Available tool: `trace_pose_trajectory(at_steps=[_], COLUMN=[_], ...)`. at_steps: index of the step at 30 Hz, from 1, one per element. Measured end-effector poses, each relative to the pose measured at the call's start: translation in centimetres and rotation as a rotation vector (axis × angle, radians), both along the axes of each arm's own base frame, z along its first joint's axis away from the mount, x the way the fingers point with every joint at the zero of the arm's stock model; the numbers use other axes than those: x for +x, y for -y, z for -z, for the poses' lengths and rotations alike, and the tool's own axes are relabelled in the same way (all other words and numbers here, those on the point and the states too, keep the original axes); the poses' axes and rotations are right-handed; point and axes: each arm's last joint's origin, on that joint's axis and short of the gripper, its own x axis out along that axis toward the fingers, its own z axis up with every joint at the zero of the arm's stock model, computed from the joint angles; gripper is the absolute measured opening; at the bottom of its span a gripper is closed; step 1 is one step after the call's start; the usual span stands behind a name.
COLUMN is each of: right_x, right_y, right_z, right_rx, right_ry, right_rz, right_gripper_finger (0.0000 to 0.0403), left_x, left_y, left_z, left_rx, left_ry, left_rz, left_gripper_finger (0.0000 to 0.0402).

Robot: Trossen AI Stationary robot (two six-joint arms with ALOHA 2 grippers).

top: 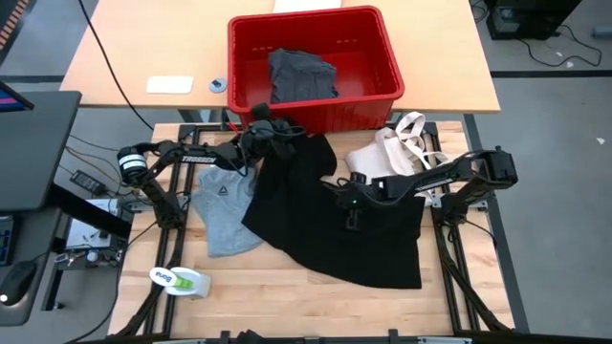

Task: Fold Laundry from Bin
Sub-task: Fold the black shirt

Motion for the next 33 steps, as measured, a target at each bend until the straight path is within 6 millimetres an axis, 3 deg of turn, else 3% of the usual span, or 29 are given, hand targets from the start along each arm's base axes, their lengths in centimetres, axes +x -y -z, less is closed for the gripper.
trace_pose_trajectory(at_steps=[4, 15, 21, 26, 33], right_x=[0.1, 0.7, 0.6, 0.4, 2.0], right_y=[0.5, 3.1, 7.0, 10.5, 11.2], right_z=[-1.3, -1.9, -2.4, -0.7, 3.1], right_rx=[-0.053, -0.151, -0.206, -0.128, -0.036], right_ry=[0.081, 0.179, 0.326, 0.345, 0.278], right_rz=[0.04, 0.156, 0.146, 0.182, 0.121], right_gripper_finger=[0.0015, 0.0016, 0.0015, 0.0015, 0.0015], left_x=[-0.1, 0.2, 0.5, 0.8, 1.5], left_y=[0.0, 0.3, 1.7, 2.8, 4.2], left_z=[0.2, 0.5, 2.1, 2.5, 2.3], left_rx=[-0.004, -0.026, -0.158, -0.177, -0.156], left_ry=[-0.029, -0.058, -0.182, -0.221, -0.22], left_rz=[-0.002, 0.097, 0.305, 0.326, 0.421], left_gripper_finger=[0.0015, 0.0016, 0.0016, 0.0016, 0.0016])
